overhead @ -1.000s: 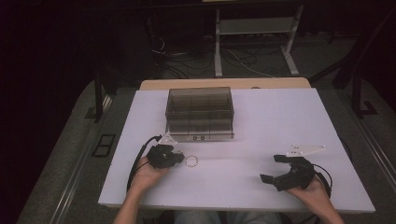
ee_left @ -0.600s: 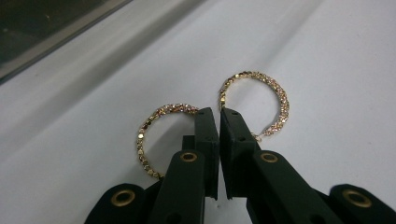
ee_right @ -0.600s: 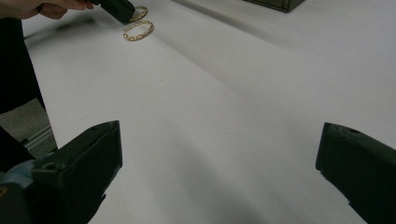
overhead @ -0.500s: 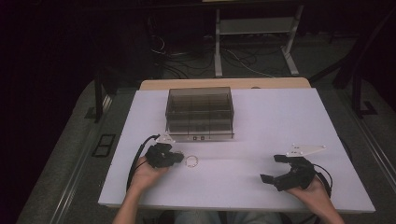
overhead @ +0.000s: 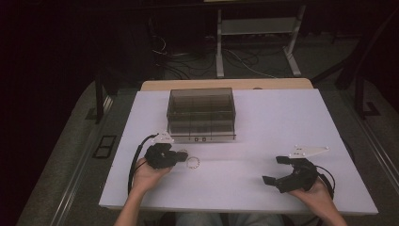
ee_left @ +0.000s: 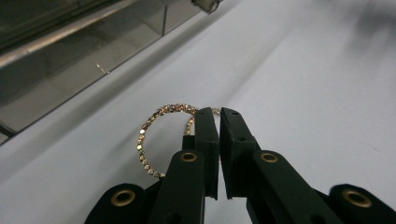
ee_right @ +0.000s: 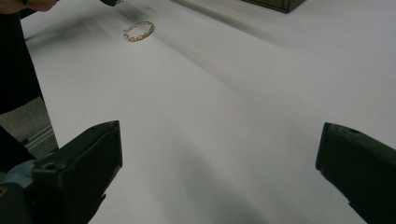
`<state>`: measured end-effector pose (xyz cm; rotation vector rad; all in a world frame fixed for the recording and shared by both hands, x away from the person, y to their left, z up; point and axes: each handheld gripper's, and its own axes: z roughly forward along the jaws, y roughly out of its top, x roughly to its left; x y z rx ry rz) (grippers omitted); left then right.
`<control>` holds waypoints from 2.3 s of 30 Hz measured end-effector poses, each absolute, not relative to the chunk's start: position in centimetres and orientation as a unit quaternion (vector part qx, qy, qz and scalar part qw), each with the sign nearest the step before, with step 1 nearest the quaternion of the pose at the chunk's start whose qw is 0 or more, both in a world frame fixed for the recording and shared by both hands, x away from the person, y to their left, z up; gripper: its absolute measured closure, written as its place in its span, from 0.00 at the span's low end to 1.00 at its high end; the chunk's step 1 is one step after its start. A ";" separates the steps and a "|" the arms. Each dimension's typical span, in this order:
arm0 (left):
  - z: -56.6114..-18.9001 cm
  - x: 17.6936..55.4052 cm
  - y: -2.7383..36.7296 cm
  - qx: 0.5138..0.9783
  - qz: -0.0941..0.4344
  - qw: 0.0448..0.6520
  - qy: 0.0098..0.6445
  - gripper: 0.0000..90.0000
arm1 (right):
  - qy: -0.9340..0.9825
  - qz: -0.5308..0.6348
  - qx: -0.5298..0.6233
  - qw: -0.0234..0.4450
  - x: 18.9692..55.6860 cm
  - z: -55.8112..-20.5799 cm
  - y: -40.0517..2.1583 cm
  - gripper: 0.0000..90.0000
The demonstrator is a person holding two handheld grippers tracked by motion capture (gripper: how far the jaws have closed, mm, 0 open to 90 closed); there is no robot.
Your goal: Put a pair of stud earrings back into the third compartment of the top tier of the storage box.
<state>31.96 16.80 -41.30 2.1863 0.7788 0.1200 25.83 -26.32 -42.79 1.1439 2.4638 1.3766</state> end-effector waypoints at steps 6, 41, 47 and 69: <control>-40.5 31.6 16.6 0.862 0.043 0.410 0.295 0.95 | 0.808 0.451 0.376 0.048 25.8 -42.8 -26.3 0.00; -35.2 31.2 14.1 0.860 0.028 0.447 0.244 0.95 | 0.799 0.463 0.379 0.053 25.6 -42.4 -27.3 0.00; -34.5 31.6 13.2 0.868 0.031 0.438 0.234 0.95 | 0.800 0.463 0.378 0.054 25.7 -42.4 -27.5 0.00; -31.6 33.2 10.3 0.881 0.046 0.425 0.204 0.95 | 0.801 0.460 0.378 0.051 25.7 -42.4 -27.3 0.00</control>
